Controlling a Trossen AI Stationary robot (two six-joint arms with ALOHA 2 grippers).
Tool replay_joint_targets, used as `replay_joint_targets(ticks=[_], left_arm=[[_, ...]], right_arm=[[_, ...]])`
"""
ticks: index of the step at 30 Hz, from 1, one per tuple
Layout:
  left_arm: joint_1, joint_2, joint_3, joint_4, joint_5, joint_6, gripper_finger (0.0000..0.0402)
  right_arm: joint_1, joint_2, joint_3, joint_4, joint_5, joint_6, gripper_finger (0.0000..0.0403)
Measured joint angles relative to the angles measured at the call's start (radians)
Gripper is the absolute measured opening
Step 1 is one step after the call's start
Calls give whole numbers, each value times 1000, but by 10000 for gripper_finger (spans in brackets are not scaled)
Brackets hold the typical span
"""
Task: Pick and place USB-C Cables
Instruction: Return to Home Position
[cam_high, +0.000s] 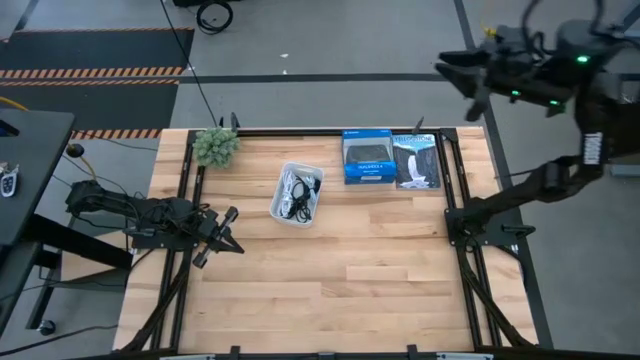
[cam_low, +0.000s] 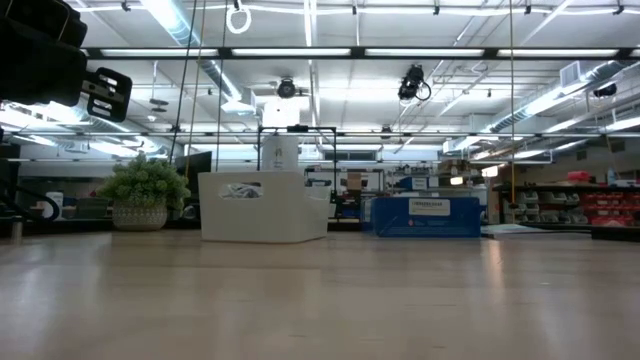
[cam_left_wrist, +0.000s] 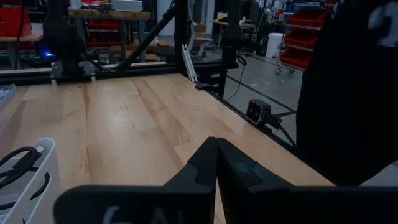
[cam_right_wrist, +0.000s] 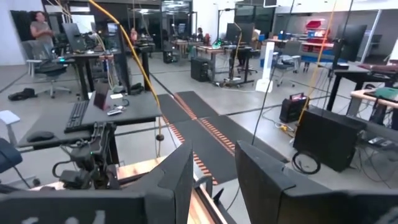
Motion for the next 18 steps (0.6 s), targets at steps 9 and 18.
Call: replay_joint_targets(ticks=[9, 18], left_arm=[[0, 0, 0, 0, 0, 0, 11], [0, 0, 0, 0, 0, 0, 11]], right_arm=[[0, -123, 0, -118, 27, 68, 125], [0, -213, 0, -158, 29, 112, 125]])
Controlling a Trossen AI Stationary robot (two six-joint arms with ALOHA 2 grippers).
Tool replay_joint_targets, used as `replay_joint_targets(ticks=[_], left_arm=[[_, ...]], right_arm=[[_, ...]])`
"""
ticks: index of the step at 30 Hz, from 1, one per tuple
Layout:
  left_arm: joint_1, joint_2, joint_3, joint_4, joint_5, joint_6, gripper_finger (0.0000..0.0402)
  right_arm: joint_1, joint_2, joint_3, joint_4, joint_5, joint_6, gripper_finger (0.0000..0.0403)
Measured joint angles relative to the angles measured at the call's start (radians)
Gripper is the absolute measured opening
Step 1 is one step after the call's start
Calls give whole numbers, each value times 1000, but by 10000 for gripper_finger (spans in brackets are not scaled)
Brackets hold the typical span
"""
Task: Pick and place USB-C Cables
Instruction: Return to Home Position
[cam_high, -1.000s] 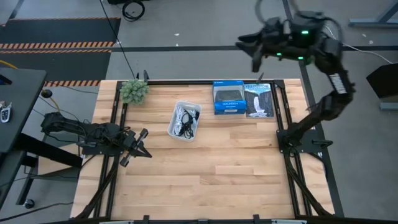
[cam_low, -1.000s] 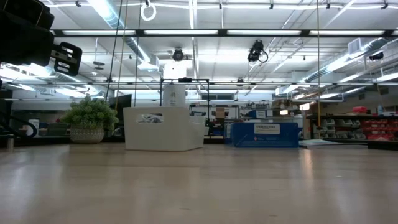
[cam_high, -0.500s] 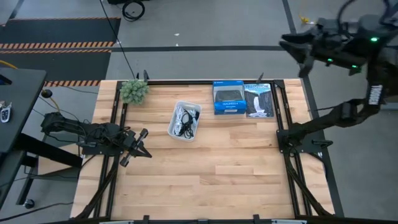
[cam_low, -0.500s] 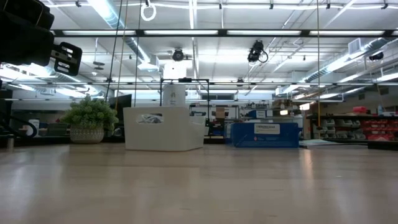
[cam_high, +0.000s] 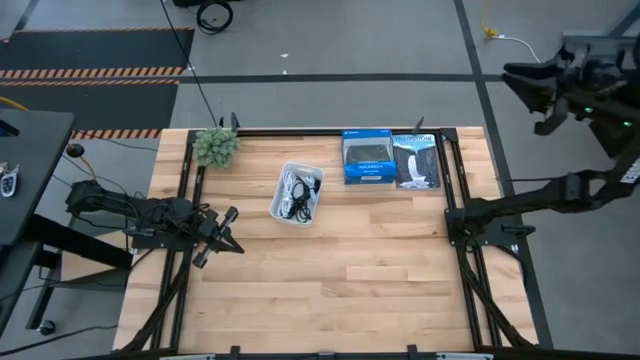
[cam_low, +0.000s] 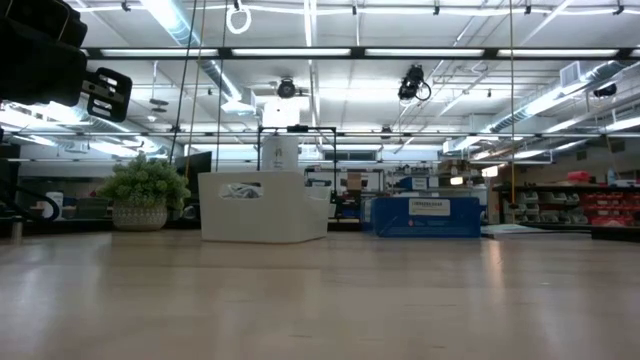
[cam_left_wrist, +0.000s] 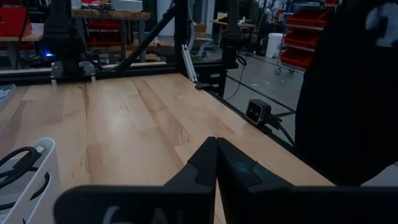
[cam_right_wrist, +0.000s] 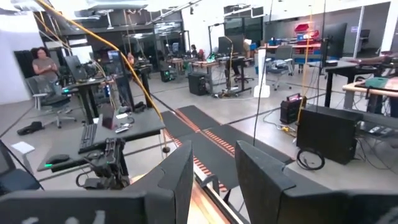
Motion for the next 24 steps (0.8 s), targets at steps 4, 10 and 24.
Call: replay_joint_targets(ticks=[4, 10, 24], left_arm=[[0, 0, 0, 0, 0, 0, 11], [0, 0, 0, 0, 0, 0, 11], [0, 0, 0, 0, 0, 0, 11]], right_arm=[[0, -28, 0, -23, 37, 10, 125], [0, -64, 0, -33, 47, 24, 125], [0, -125, 0, -61, 53, 62, 125]])
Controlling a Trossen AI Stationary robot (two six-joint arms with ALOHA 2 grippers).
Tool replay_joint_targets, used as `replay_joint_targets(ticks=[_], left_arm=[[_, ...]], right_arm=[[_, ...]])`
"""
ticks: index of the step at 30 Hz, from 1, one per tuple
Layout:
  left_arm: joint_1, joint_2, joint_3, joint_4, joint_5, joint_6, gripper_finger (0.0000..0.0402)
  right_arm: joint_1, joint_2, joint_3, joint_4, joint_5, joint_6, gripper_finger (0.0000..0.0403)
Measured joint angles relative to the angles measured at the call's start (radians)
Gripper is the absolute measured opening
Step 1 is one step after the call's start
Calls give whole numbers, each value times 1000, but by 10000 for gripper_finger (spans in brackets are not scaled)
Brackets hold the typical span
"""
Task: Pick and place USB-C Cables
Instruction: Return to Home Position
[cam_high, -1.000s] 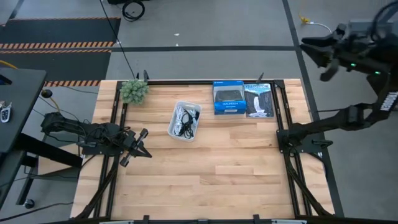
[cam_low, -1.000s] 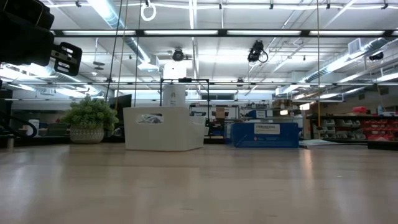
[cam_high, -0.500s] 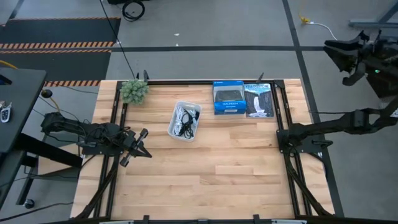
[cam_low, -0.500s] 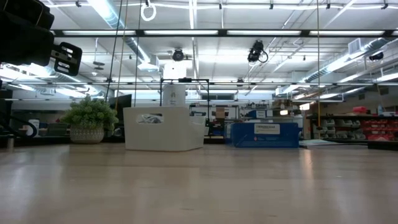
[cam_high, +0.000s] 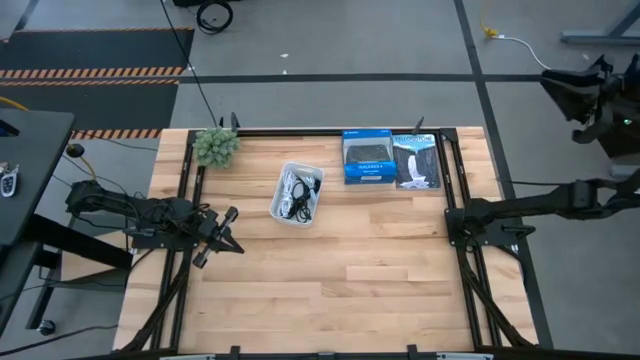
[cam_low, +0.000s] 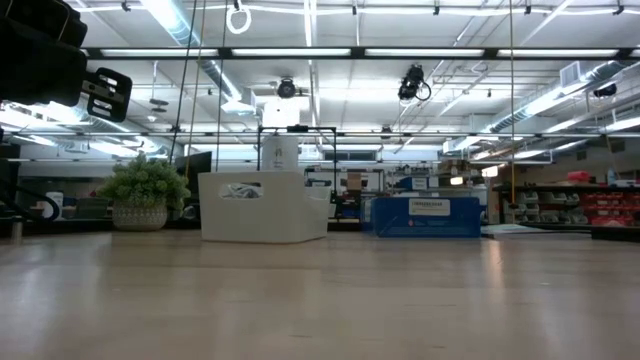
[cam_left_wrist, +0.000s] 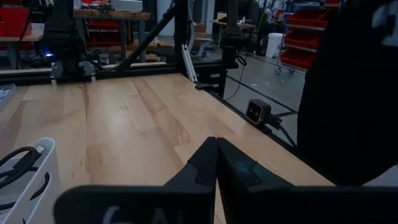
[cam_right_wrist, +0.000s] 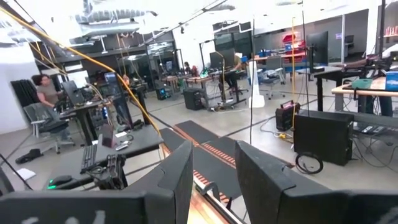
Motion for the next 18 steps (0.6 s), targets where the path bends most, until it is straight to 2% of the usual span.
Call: replay_joint_targets(ticks=[10, 18], left_arm=[[0, 0, 0, 0, 0, 0, 11], [0, 0, 0, 0, 0, 0, 11]], right_arm=[[-11, -11, -4, -85, 24, 13, 125], [-31, -29, -94, -69, 19, 27, 125]])
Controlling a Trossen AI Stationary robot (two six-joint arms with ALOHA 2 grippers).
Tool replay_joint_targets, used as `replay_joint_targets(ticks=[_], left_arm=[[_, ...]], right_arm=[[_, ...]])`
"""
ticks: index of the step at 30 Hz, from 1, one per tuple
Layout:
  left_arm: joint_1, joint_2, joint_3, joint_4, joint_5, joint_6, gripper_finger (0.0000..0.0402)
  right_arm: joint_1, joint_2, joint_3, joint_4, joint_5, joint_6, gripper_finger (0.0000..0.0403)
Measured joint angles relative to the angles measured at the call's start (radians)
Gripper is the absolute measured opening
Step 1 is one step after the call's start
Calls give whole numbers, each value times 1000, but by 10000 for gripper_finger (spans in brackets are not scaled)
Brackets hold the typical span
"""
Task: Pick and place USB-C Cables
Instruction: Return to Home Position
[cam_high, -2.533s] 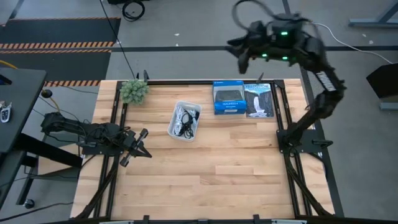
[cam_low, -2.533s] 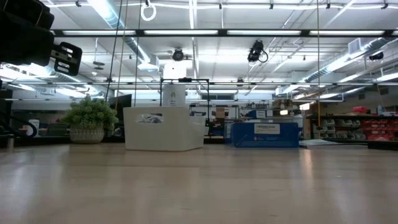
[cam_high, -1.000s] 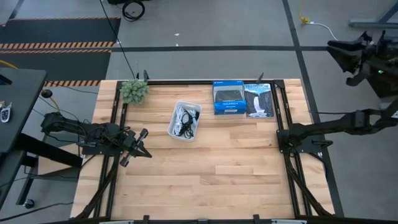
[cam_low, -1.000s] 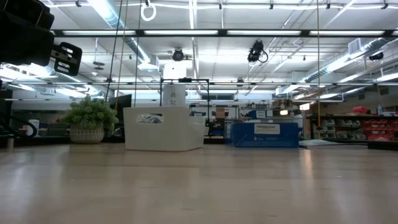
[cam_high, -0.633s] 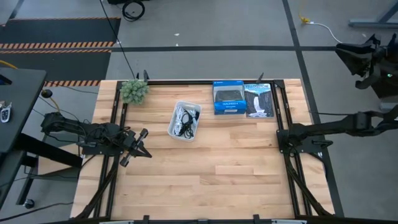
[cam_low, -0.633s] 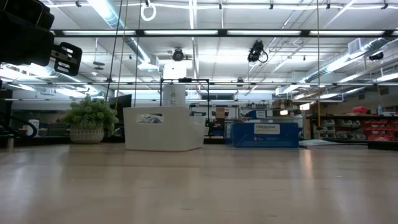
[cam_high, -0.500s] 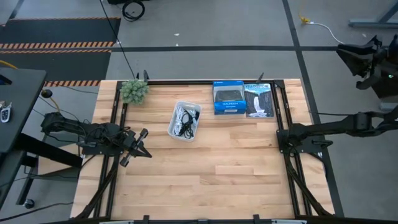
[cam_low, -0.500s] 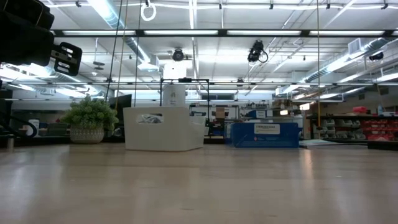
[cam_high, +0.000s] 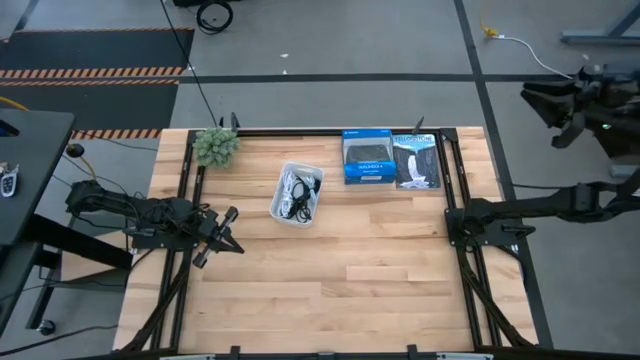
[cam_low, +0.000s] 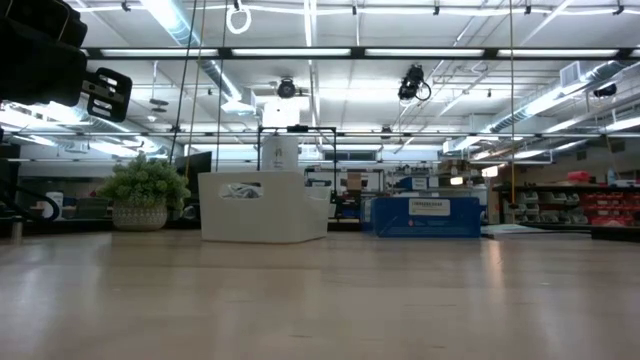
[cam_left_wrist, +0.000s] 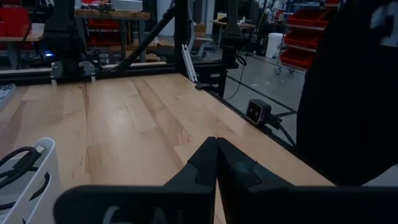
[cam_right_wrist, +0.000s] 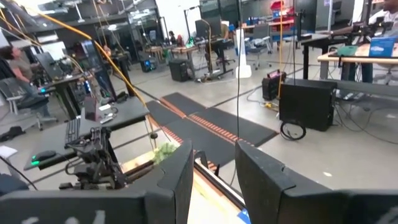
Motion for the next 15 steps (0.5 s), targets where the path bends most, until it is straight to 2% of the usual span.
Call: replay_joint_targets(ticks=[8, 15], left_arm=[[0, 0, 0, 0, 0, 0, 11], [0, 0, 0, 0, 0, 0, 11]], right_arm=[[-4, -71, -233, 147, -12, -1, 125], [-4, -166, -503, 366, -68, 18, 125]])
